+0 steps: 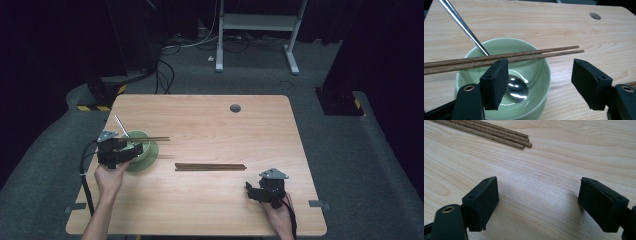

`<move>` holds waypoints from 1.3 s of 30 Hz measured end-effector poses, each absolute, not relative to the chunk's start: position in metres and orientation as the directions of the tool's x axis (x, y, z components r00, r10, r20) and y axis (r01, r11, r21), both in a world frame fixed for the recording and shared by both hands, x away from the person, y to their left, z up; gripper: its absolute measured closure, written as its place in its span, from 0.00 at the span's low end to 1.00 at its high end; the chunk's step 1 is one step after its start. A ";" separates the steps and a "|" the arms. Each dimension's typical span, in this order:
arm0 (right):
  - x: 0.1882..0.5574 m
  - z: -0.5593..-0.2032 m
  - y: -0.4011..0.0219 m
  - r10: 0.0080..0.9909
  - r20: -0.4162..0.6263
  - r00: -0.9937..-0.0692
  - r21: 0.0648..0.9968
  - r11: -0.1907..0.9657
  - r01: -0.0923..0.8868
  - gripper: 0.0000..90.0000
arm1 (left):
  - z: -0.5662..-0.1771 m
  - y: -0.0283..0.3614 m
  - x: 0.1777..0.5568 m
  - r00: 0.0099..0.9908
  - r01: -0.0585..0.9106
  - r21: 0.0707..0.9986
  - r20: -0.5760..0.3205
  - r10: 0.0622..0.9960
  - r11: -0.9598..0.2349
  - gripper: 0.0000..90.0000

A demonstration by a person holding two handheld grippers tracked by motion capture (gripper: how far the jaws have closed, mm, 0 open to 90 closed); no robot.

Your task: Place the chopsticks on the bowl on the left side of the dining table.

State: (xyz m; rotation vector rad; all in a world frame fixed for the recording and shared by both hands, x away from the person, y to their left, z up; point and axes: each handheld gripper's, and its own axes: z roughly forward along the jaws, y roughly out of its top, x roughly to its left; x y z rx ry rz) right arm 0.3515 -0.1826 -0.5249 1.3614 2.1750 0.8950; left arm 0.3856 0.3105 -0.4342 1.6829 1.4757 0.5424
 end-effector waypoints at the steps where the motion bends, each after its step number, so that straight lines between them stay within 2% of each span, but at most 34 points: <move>1: 0.352 -0.525 -0.183 0.902 -0.014 -0.432 0.710 0.313 0.631 0.18 | -0.434 0.309 0.385 0.227 0.605 0.796 -0.195 0.954 0.019 0.34; 24: 0.352 -0.525 -0.183 0.902 -0.014 -0.431 0.710 0.312 0.631 0.18 | -0.429 0.286 0.377 0.295 0.579 0.815 -0.168 0.941 -0.036 0.35; 39: 0.352 -0.525 -0.183 0.902 -0.014 -0.431 0.710 0.313 0.631 0.18 | -0.437 0.274 0.373 0.321 0.573 0.819 -0.187 0.928 -0.033 0.34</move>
